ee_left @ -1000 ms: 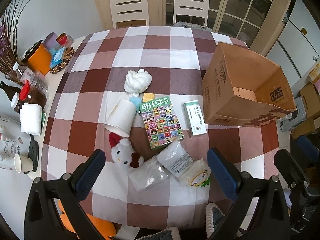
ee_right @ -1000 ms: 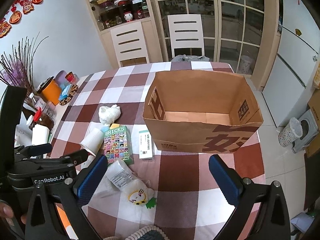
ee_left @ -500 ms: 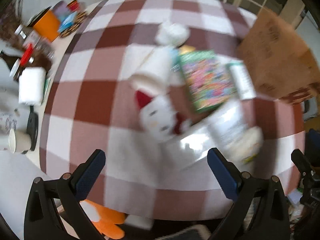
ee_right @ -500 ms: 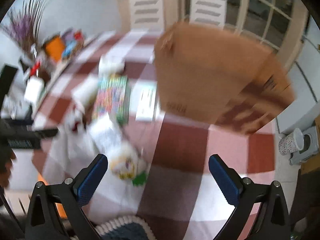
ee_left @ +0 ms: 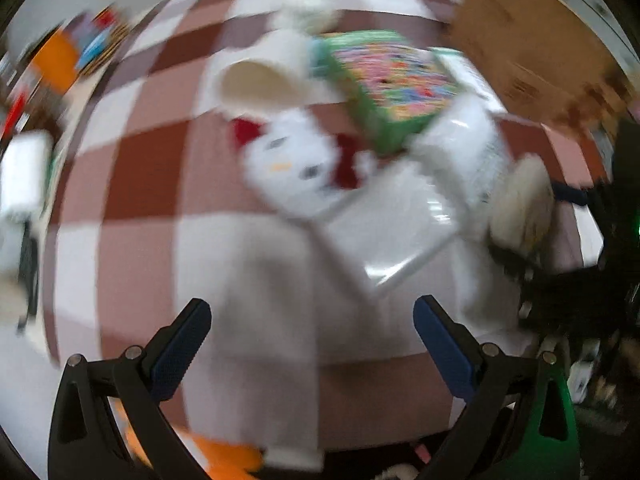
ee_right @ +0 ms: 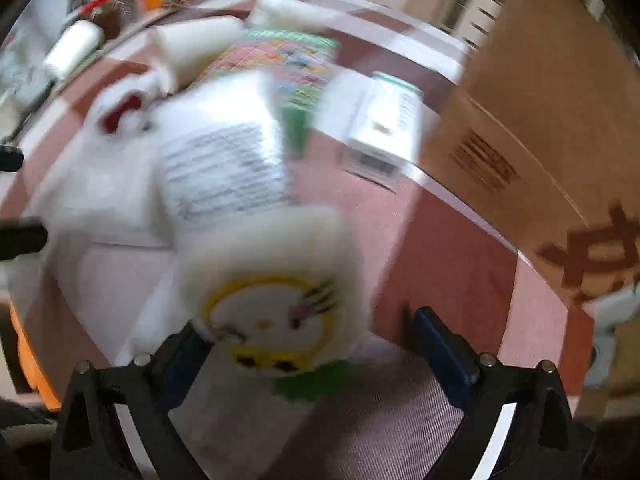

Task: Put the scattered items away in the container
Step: 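Grasp the white cat-face plush with the right tool while the left tool grasps the clear plastic bag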

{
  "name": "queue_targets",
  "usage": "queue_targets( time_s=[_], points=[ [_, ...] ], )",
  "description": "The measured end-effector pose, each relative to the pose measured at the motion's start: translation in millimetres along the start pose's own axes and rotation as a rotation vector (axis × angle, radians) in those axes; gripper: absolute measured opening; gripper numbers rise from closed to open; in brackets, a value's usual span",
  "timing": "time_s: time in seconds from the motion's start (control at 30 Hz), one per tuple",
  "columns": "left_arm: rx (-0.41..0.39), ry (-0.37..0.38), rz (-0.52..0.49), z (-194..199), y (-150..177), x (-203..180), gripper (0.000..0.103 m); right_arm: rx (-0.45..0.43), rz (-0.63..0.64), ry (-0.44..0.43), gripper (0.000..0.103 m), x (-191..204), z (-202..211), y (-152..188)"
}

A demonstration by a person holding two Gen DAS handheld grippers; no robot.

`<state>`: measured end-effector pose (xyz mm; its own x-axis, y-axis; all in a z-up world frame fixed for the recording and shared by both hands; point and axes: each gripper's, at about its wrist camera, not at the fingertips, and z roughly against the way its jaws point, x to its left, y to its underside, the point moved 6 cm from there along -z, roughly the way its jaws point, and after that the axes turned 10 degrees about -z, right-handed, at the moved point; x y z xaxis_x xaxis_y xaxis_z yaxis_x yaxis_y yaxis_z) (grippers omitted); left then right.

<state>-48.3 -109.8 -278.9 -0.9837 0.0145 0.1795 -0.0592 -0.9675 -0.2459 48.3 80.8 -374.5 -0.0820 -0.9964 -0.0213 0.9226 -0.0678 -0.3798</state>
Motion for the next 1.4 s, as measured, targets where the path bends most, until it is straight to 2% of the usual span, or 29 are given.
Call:
queue_targets(
  time_s=[0.07, 0.23, 0.3, 0.37, 0.4, 0.47, 0.57, 0.7, 0.8, 0.83, 0.87, 0.9, 0.93, 0.97, 1.03, 1.1, 1.2, 1.23, 1.33, 1.37, 1.4],
  points=[
    [-0.033, 0.027, -0.039, -6.8, -8.5, -10.9, 0.102, 0.004, -0.069, 0.039, 0.098, -25.8, 4.0, -2.0],
    [-0.084, 0.120, -0.087, -14.6, -26.8, -41.3, 0.102, 0.021, -0.162, 0.057, 0.098, -63.7, 18.1, 2.4],
    [-0.088, 0.217, -0.150, -8.5, -22.5, -66.6, 0.102, 0.019, -0.161, 0.068, 0.098, -66.7, 23.4, 7.0],
    [-0.079, 0.271, -0.259, -0.7, -11.8, -91.0, 0.102, 0.023, -0.159, 0.069, 0.098, -66.2, 25.5, 11.9],
    [-0.079, 0.260, -0.316, 2.4, -7.5, -98.8, 0.102, 0.028, -0.156, 0.068, 0.098, -65.3, 25.6, 14.0],
    [-0.097, 0.160, -0.419, 7.0, -3.1, -103.7, 0.102, 0.036, -0.138, 0.065, 0.098, -62.9, 25.2, 17.1],
    [-0.144, 0.025, -0.482, 11.1, -11.5, -93.7, 0.102, 0.022, -0.093, 0.077, 0.098, -62.4, 29.7, 16.2],
    [-0.152, 0.028, -0.531, 3.3, -23.4, -99.2, 0.103, -0.014, -0.065, 0.050, 0.098, -63.6, 37.6, 6.7],
    [-0.140, 0.028, -0.607, -15.7, -25.0, -109.0, 0.101, -0.007, -0.096, -0.032, 0.098, -63.0, 33.2, -2.9],
    [-0.139, 0.029, -0.632, -21.8, -25.5, -110.9, 0.099, 0.001, -0.125, -0.087, 0.098, -63.7, 29.6, -6.0],
    [-0.145, 0.038, -0.648, -26.0, -25.2, -112.0, 0.087, 0.008, -0.161, -0.151, 0.096, -64.8, 25.7, -9.2],
    [-0.158, 0.061, -0.653, -27.5, -24.5, -112.2, 0.070, 0.017, -0.191, -0.202, 0.086, -66.2, 21.7, -11.8],
    [-0.167, 0.084, -0.646, -27.1, -25.6, -109.7, 0.067, 0.002, -0.204, -0.219, 0.077, -68.2, 21.1, -15.6],
    [-0.164, 0.090, -0.623, -27.2, -26.5, -104.4, 0.067, -0.010, -0.198, -0.223, 0.063, -69.1, 20.8, -18.5],
    [-0.158, 0.064, -0.555, -28.8, -26.8, -88.7, 0.066, 0.011, -0.183, -0.206, 0.057, -69.1, 17.5, -15.9],
    [-0.139, 0.039, -0.450, -29.0, -20.3, -61.2, 0.065, 0.058, -0.179, -0.135, 0.056, -78.2, 18.3, -1.1],
    [-0.124, -0.011, -0.333, -26.2, -3.0, -22.5, 0.066, 0.143, -0.149, 0.024, 0.059, -103.9, 20.5, 30.0],
    [-0.112, -0.015, -0.303, -27.7, 3.1, -12.2, 0.066, 0.166, -0.151, 0.031, 0.062, -108.9, 21.8, 38.8],
    [-0.072, 0.028, -0.236, -36.0, 7.7, 2.5, 0.069, 0.167, -0.208, -0.027, 0.067, -116.3, 24.7, 50.6],
    [-0.058, 0.035, -0.235, -38.3, 6.8, 3.4, 0.077, 0.156, -0.221, -0.023, 0.069, -118.9, 26.2, 51.2],
    [-0.048, 0.039, -0.242, -39.5, 7.7, 3.9, 0.080, 0.134, -0.225, -0.010, 0.073, -121.1, 28.3, 50.7]
  ],
)
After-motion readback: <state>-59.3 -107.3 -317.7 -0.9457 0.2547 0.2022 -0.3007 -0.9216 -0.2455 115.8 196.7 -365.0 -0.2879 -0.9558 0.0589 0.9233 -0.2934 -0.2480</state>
